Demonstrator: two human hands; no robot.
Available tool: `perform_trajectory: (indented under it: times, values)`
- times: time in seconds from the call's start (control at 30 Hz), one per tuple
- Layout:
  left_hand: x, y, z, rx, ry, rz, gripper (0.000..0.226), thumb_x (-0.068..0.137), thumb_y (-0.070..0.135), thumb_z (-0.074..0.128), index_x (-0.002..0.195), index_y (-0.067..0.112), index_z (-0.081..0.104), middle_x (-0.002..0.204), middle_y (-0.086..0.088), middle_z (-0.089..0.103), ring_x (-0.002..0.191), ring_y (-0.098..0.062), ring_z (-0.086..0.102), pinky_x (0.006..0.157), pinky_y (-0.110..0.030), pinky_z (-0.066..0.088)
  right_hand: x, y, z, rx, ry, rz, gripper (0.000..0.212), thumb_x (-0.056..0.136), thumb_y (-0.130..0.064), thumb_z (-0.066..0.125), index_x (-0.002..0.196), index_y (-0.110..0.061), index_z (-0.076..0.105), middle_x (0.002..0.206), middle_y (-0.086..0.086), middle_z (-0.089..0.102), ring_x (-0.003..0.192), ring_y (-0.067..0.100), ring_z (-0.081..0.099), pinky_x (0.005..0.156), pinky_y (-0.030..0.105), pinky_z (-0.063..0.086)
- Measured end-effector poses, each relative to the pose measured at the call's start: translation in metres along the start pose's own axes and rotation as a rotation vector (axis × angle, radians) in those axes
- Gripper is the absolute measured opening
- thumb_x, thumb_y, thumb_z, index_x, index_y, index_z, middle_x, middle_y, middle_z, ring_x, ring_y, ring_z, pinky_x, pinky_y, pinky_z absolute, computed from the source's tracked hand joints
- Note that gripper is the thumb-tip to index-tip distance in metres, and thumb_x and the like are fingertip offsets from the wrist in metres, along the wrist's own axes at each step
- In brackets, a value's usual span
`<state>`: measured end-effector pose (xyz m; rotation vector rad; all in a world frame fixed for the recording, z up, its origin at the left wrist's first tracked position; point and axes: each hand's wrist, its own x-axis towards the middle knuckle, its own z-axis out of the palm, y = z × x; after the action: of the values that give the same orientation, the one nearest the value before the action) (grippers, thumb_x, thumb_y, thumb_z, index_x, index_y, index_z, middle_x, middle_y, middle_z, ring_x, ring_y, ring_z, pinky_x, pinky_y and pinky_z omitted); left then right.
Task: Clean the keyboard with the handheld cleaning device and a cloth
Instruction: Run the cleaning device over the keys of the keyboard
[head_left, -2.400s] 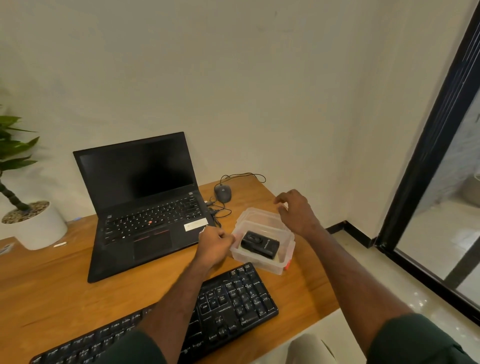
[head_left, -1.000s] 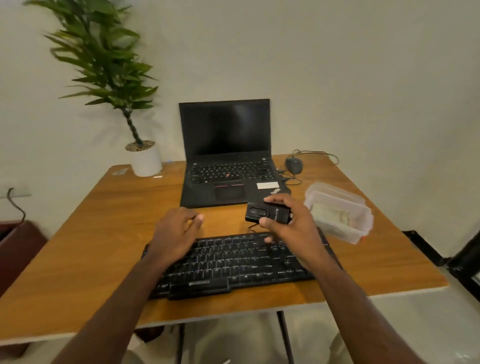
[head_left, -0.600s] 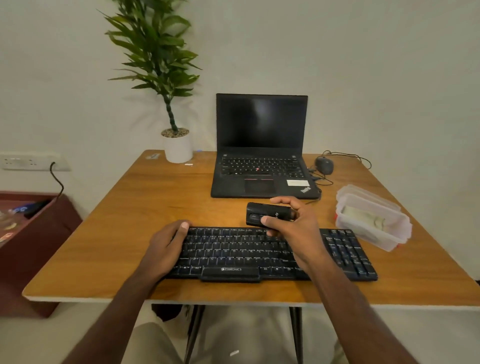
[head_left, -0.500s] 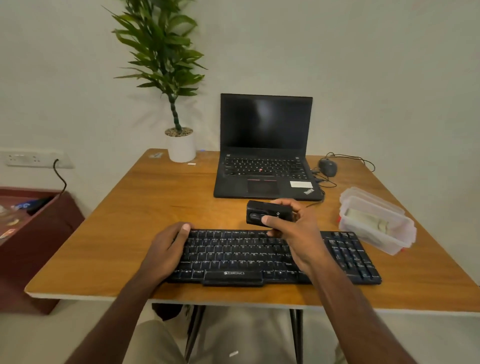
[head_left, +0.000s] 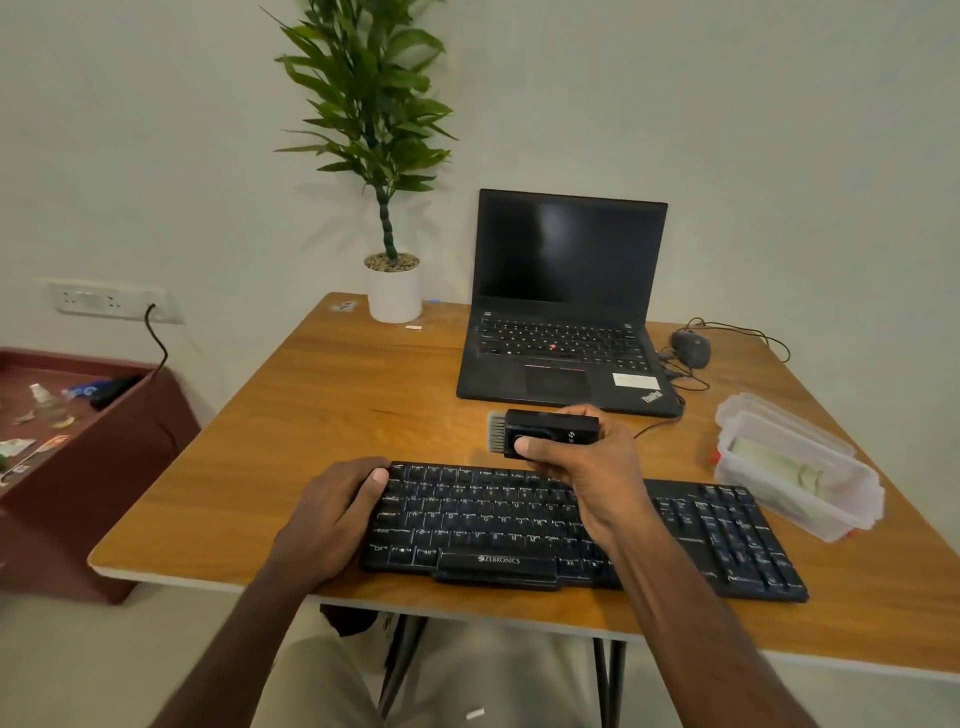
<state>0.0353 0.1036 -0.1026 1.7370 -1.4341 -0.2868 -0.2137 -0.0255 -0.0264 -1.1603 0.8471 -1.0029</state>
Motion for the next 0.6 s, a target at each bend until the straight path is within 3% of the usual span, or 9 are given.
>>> perform_trajectory:
  times: [0.2, 0.3, 0.4, 0.5, 0.6]
  values:
    - [0.001, -0.008, -0.002, -0.004, -0.075, -0.049, 0.068, 0.093, 0.071, 0.032, 0.136, 0.026, 0.058, 0.127, 0.014, 0.062, 0.117, -0.005, 0.055, 0.102, -0.041, 0.045, -0.002, -0.003, 0.002, 0.068, 0.028, 0.018, 0.059, 0.052, -0.007, 0.092, 0.098, -0.007, 0.056, 0.104, 0.018, 0.072, 0.091, 0.032, 0.076, 0.065, 0.030, 0.062]
    - [0.003, -0.015, -0.012, 0.071, -0.273, -0.081, 0.093, 0.076, 0.089, 0.045, 0.153, 0.039, 0.034, 0.147, 0.019, 0.044, 0.133, -0.008, 0.042, 0.111, -0.047, 0.039, -0.004, -0.001, 0.000, 0.106, -0.008, 0.048, 0.064, 0.056, -0.006, 0.090, 0.105, -0.012, 0.049, 0.113, 0.019, 0.067, 0.097, 0.034, 0.075, 0.073, 0.034, 0.064]
    - [0.000, -0.015, -0.023, 0.209, -0.474, -0.160, 0.128, 0.049, 0.097, 0.058, 0.156, 0.048, 0.009, 0.149, 0.022, 0.027, 0.140, -0.014, 0.022, 0.115, -0.048, 0.030, -0.004, 0.002, -0.005, 0.089, -0.055, 0.096, 0.057, 0.074, 0.005, 0.081, 0.117, -0.010, 0.048, 0.122, 0.019, 0.062, 0.105, 0.032, 0.072, 0.085, 0.038, 0.062]
    - [-0.004, -0.018, -0.024, 0.207, -0.476, -0.159, 0.138, 0.040, 0.093, 0.072, 0.154, 0.053, 0.004, 0.160, 0.016, 0.024, 0.149, -0.021, 0.014, 0.118, -0.053, 0.026, -0.005, 0.007, -0.007, -0.063, -0.066, 0.060, 0.054, 0.078, 0.007, 0.079, 0.119, -0.015, 0.051, 0.120, 0.017, 0.065, 0.104, 0.032, 0.070, 0.090, 0.042, 0.060]
    - [-0.008, -0.018, -0.025, 0.194, -0.442, -0.141, 0.137, 0.037, 0.091, 0.076, 0.152, 0.053, 0.013, 0.155, 0.018, 0.030, 0.148, -0.021, 0.018, 0.118, -0.054, 0.028, -0.006, 0.013, 0.001, -0.133, -0.105, -0.030, 0.059, 0.076, 0.002, 0.083, 0.119, -0.025, 0.052, 0.109, 0.013, 0.071, 0.098, 0.028, 0.071, 0.078, 0.033, 0.059]
